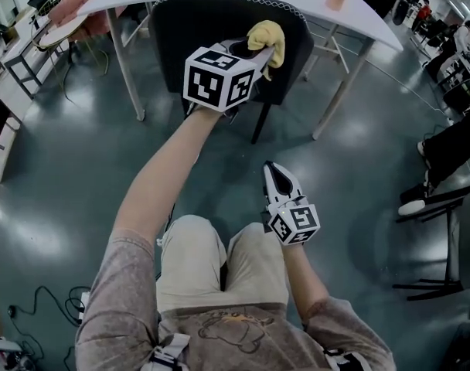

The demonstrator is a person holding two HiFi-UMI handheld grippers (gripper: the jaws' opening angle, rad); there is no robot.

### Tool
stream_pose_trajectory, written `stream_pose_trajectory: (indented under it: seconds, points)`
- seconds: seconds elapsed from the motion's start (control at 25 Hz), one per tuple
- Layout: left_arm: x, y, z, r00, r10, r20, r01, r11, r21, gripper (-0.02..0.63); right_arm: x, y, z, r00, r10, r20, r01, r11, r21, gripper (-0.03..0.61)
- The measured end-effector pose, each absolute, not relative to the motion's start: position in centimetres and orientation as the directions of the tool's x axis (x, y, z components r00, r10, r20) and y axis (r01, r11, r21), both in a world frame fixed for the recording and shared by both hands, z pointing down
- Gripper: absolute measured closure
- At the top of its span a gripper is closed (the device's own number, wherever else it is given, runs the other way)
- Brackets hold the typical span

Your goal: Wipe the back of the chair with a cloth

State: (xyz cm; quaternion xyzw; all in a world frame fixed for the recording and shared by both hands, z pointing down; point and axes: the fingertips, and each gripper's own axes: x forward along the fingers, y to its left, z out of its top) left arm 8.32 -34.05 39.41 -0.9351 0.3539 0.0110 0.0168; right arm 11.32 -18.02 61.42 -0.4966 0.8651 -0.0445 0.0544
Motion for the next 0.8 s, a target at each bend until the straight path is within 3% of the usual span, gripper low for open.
stream_pose_trajectory:
  seconds: [0.44, 0.8]
  points:
    - [16.3, -31.0, 40.6, 0.844, -0.535, -0.019, -0.536, -0.844, -0.033, 0.545, 13.5, -17.0, 61.7, -0.46, -0.886, -0.051, -0.874, 0.462, -0.148, 0.552]
    - [11.7, -30.0, 41.8, 0.834, -0.547, -0.066, -0.549, -0.836, -0.006, 0.543, 13.2, -17.3, 61.9, -0.473, -0.879, -0.054, -0.867, 0.475, -0.148, 0.552]
